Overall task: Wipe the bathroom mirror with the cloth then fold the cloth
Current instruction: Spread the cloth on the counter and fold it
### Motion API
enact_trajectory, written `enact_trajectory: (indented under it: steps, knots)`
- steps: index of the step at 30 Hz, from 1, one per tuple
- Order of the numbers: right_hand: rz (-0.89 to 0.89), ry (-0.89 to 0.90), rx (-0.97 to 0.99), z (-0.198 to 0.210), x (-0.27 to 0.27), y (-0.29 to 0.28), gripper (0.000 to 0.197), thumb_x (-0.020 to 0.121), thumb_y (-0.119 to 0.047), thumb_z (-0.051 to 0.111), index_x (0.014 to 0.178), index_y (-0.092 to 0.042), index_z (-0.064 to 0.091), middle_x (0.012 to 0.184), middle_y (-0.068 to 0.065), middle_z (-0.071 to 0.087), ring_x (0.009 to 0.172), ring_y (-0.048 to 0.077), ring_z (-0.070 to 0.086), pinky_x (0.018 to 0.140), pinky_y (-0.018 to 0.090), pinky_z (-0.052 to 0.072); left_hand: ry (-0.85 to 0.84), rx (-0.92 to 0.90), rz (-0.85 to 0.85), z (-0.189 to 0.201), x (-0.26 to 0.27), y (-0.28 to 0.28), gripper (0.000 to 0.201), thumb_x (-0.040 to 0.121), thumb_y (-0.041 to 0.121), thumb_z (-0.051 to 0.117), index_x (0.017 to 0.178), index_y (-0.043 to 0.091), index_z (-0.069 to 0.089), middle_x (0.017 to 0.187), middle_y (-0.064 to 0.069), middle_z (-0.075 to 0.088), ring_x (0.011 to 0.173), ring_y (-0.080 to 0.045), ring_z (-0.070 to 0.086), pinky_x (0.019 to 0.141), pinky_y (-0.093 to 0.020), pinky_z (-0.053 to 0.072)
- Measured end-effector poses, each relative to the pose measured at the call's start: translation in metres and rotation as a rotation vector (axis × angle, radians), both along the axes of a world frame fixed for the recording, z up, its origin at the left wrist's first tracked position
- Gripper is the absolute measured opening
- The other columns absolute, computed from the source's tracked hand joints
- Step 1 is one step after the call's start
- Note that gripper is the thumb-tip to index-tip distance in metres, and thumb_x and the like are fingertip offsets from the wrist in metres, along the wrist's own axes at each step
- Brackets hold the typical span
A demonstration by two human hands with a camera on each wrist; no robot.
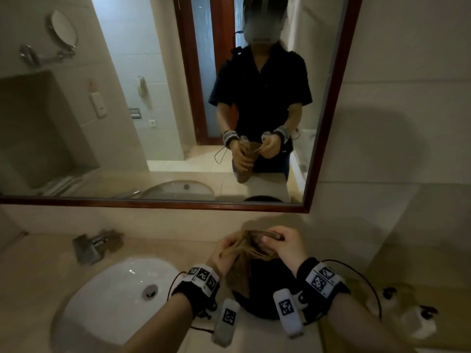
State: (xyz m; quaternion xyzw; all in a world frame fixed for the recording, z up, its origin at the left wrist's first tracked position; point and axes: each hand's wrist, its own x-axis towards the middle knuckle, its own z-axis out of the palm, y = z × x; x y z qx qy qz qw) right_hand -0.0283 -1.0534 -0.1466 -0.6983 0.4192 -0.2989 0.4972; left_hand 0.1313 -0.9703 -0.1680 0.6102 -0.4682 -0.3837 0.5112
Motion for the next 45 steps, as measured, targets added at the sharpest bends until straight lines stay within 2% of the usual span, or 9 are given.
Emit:
enact_trajectory:
  steps: [3, 7, 12, 15, 17, 20, 24, 32, 45]
  knots:
    - [-0.043, -0.069, 0.118, -0.01, 0.008, 0.023, 0.017, 0.085, -0.004, 0.066, 0.076, -0.018, 0.069, 0.074, 0.002, 0.07, 0.073, 0.018, 0.065, 0.071, 0.031, 0.052, -0.068, 0.01, 0.089, -0.02, 0.003, 0.023, 0.019, 0.083, 0.018, 0.069, 0.095, 0.01, 0.057, 0.087, -0.007, 0.066, 0.08, -0.007, 0.064, 0.073, -0.022, 0.049]
    - [-0.068, -0.056, 0.141, -0.031, 0.018, 0.051, 0.013, 0.086, -0.006, 0.066, 0.088, -0.018, 0.07, 0.087, 0.005, 0.071, 0.086, 0.022, 0.066, 0.085, 0.043, 0.054, -0.261, -0.007, 0.069, -0.043, 0.003, 0.056, 0.02, 0.09, 0.005, 0.058, 0.107, 0.015, 0.059, 0.095, -0.001, 0.061, 0.085, -0.006, 0.061, 0.074, -0.023, 0.05]
    - [-0.16, -0.116, 0.236, -0.039, 0.017, 0.081, 0.024, 0.086, -0.008, 0.067, 0.106, -0.02, 0.062, 0.104, 0.007, 0.064, 0.096, 0.023, 0.064, 0.082, 0.043, 0.057, -0.416, 0.03, -0.033, -0.054, 0.017, 0.087, 0.025, 0.085, 0.029, 0.059, 0.095, 0.049, 0.069, 0.091, 0.012, 0.071, 0.086, -0.007, 0.066, 0.077, -0.031, 0.054]
    - [-0.217, -0.257, 0.47, -0.043, 0.016, 0.102, 0.042, 0.085, -0.018, 0.069, 0.12, -0.028, 0.048, 0.108, 0.007, 0.061, 0.095, 0.029, 0.065, 0.077, 0.044, 0.058, -0.359, 0.109, 0.038, -0.055, 0.014, 0.102, 0.019, 0.083, 0.041, 0.063, 0.097, 0.032, 0.072, 0.084, 0.008, 0.073, 0.078, -0.008, 0.067, 0.073, -0.031, 0.055]
    - [-0.288, -0.14, 0.345, -0.051, 0.013, 0.117, 0.045, 0.083, -0.028, 0.071, 0.119, -0.033, 0.044, 0.105, 0.002, 0.06, 0.094, 0.025, 0.064, 0.08, 0.045, 0.057, -0.291, 0.151, 0.084, -0.054, 0.007, 0.11, 0.012, 0.086, 0.035, 0.068, 0.09, 0.024, 0.071, 0.081, 0.008, 0.072, 0.073, -0.004, 0.067, 0.071, -0.03, 0.056]
    - [-0.283, 0.079, 0.11, -0.052, 0.006, 0.146, 0.022, 0.083, -0.042, 0.066, 0.09, -0.023, 0.058, 0.083, 0.0, 0.063, 0.078, 0.021, 0.064, 0.073, 0.041, 0.056, -0.166, 0.214, 0.08, -0.055, -0.011, 0.126, 0.007, 0.089, 0.029, 0.068, 0.087, 0.023, 0.072, 0.077, 0.002, 0.073, 0.072, -0.01, 0.07, 0.073, -0.038, 0.059]
    - [-0.066, 0.148, 0.027, -0.049, -0.005, 0.181, 0.042, 0.084, -0.051, 0.062, 0.067, -0.015, 0.05, 0.063, 0.002, 0.052, 0.06, 0.017, 0.053, 0.055, 0.029, 0.042, -0.151, 0.193, -0.034, -0.05, -0.031, 0.153, 0.016, 0.091, 0.032, 0.063, 0.088, 0.018, 0.072, 0.076, -0.004, 0.075, 0.07, -0.018, 0.073, 0.07, -0.042, 0.061]
    - [0.043, 0.218, 0.081, -0.064, -0.043, 0.228, 0.03, 0.092, -0.04, 0.054, 0.068, -0.024, 0.045, 0.067, -0.006, 0.048, 0.066, 0.012, 0.05, 0.061, 0.026, 0.037, -0.043, 0.336, -0.1, -0.039, -0.079, 0.211, 0.022, 0.099, 0.006, 0.046, 0.093, 0.013, 0.065, 0.085, -0.012, 0.071, 0.075, -0.019, 0.069, 0.064, -0.03, 0.054]
    - [-0.033, 0.173, 0.013, -0.068, -0.053, 0.273, 0.024, 0.09, -0.024, 0.059, 0.068, -0.019, 0.051, 0.063, -0.004, 0.051, 0.062, 0.01, 0.048, 0.056, 0.02, 0.037, 0.144, 0.322, 0.051, -0.036, -0.084, 0.256, 0.021, 0.101, 0.009, 0.047, 0.099, 0.005, 0.067, 0.084, -0.014, 0.071, 0.075, -0.028, 0.069, 0.06, -0.036, 0.058]
